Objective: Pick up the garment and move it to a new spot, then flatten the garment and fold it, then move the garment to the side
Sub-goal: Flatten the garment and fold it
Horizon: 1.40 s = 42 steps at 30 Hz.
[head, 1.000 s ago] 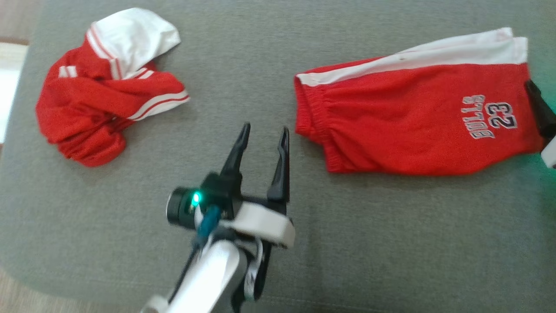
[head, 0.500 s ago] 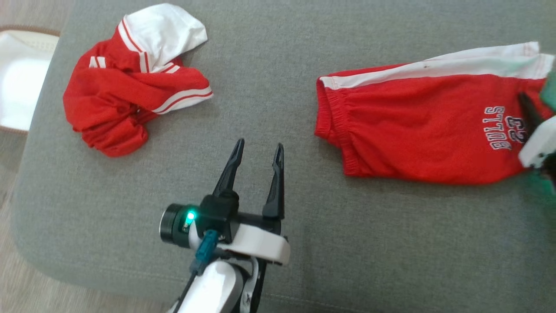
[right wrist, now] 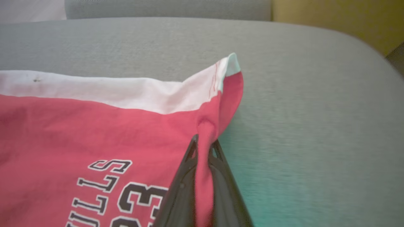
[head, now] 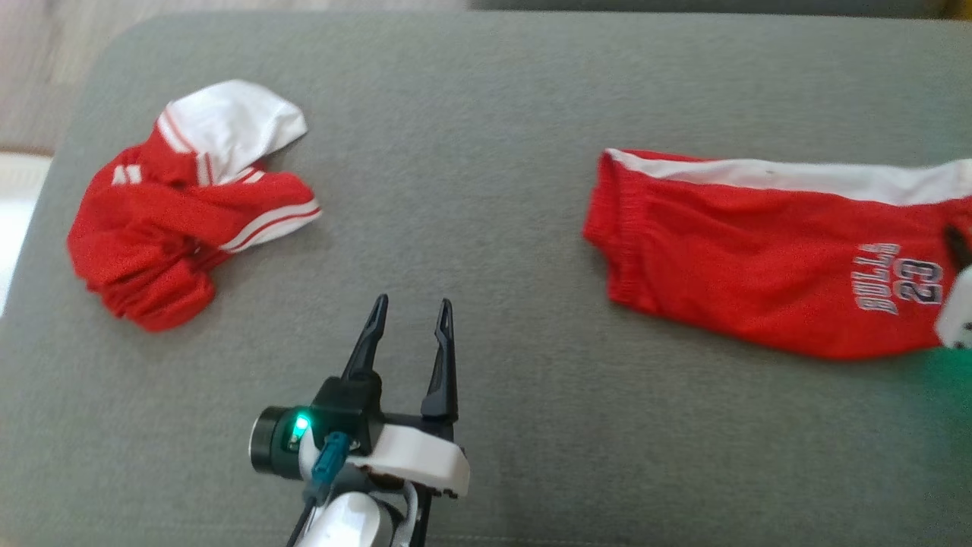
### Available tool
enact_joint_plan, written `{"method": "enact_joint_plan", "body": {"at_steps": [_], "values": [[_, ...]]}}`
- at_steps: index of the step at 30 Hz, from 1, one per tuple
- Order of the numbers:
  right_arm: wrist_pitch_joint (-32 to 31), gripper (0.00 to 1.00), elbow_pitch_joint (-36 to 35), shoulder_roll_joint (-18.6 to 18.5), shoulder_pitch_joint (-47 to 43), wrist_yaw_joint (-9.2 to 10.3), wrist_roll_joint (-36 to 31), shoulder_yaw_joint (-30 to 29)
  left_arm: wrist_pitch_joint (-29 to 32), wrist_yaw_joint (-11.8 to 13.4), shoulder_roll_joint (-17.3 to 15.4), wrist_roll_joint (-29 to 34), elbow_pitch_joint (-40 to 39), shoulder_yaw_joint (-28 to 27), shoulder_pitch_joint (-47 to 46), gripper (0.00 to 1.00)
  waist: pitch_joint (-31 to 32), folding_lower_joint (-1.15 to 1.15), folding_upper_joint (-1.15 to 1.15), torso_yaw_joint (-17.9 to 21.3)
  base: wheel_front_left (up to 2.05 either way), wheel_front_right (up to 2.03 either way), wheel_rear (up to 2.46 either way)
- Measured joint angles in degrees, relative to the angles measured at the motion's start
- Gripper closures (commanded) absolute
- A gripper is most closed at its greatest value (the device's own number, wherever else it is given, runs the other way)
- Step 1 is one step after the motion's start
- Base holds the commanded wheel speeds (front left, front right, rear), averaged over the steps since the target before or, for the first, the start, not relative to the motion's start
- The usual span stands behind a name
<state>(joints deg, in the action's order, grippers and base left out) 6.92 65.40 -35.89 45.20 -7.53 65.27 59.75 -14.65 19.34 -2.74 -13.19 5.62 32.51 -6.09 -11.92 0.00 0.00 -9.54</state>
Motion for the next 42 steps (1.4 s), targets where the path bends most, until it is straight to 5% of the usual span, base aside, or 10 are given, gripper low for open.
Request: {"method": "enact_joint_plan", "body": {"at_steps": [7, 16, 32, 33, 34, 42], "values": [[-0.9, 1.0, 2.4, -0.5, 1.8, 0.0, -2.4, 1.9, 0.0, -1.3, -0.1, 0.0, 1.5, -0.4, 1.3, 0.0, 3.1, 0.0, 0.0, 3.3, 0.0, 0.0, 0.0], [0.4, 1.0, 2.6, 6.7, 5.1, 0.0, -3.5, 2.5, 0.0, -2.2, -0.1, -0.3, 3.0, -0.2, 2.3, 0.0, 7.5, 0.0, 0.0, 4.5, 0.0, 0.0, 0.0], [1.2, 1.0, 2.4, 21.2, 4.6, 0.0, -3.8, 2.8, 0.0, -4.0, -0.2, -2.1, 5.4, 1.1, 5.0, 0.0, 11.8, 0.0, 0.0, -2.4, 0.0, 0.0, 0.0], [1.5, 0.71, 2.6, 21.7, 4.6, 0.0, -3.8, 2.8, 0.0, -3.9, -0.2, -2.1, 5.4, 1.5, 5.0, 0.0, 11.7, 0.0, 0.0, -2.9, 0.0, 0.0, 0.0], [2.4, 0.0, 2.6, 22.6, 4.6, 0.0, -3.8, 2.7, 0.0, -3.7, -0.2, -2.1, 5.5, 2.0, 4.9, 0.0, 11.4, 0.0, 0.0, -3.5, 0.0, 0.0, 0.0], [6.4, 0.0, -4.7, 21.0, 3.2, 0.0, -2.9, 1.8, 0.0, -2.6, -0.3, -2.7, 5.5, 1.6, 4.9, 0.0, 11.5, 0.0, 0.0, -2.3, 0.0, 0.0, 0.0]]}}
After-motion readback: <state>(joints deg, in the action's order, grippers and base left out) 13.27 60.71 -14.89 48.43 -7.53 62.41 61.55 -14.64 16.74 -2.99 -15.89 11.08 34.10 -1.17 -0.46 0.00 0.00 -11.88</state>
